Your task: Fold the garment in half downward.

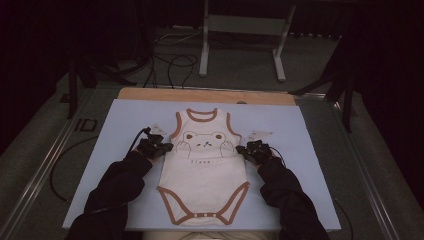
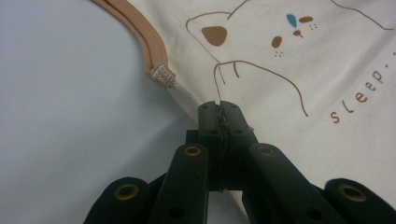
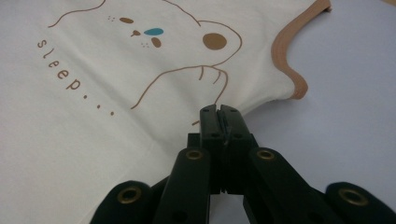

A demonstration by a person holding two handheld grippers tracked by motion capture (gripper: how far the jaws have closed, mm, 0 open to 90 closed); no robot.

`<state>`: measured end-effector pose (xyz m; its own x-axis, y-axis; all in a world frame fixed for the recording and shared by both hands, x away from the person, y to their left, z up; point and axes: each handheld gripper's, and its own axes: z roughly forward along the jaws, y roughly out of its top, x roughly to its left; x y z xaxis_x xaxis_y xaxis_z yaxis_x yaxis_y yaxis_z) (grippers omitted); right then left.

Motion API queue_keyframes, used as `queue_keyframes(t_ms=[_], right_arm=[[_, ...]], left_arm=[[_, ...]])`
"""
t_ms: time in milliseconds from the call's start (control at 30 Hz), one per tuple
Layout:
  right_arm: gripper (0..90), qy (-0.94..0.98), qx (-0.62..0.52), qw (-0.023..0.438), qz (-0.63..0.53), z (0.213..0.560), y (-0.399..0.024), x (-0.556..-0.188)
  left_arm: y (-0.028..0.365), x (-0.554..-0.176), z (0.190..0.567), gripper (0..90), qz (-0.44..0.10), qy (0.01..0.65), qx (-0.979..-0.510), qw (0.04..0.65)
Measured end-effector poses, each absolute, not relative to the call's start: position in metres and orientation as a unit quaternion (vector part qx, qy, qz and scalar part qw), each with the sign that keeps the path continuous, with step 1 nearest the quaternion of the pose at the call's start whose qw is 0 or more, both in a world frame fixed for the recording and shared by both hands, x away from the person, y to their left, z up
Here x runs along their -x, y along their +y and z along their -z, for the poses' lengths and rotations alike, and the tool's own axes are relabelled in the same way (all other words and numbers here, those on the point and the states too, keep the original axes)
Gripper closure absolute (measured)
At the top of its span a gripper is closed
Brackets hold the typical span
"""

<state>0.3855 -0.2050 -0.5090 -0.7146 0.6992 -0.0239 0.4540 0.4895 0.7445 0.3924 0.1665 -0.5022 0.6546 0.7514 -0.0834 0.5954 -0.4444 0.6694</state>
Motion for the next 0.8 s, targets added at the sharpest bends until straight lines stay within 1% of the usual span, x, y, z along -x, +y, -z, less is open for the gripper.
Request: queue_keyframes(t_ms=[300,800], right_arm=[[90.0,0.845,-0.333,0.169,-0.382,0.499,-0.208,-0.379],[90.0,0.847,-0.320,0.170,-0.388,0.487,-0.210,-0.359]], left_arm=[[0.169,-0.387,0.493,90.0,-0.121,0.390,-0.843,0.350],[0.173,-0.369,0.480,90.0,-0.106,0.370,-0.849,0.361]])
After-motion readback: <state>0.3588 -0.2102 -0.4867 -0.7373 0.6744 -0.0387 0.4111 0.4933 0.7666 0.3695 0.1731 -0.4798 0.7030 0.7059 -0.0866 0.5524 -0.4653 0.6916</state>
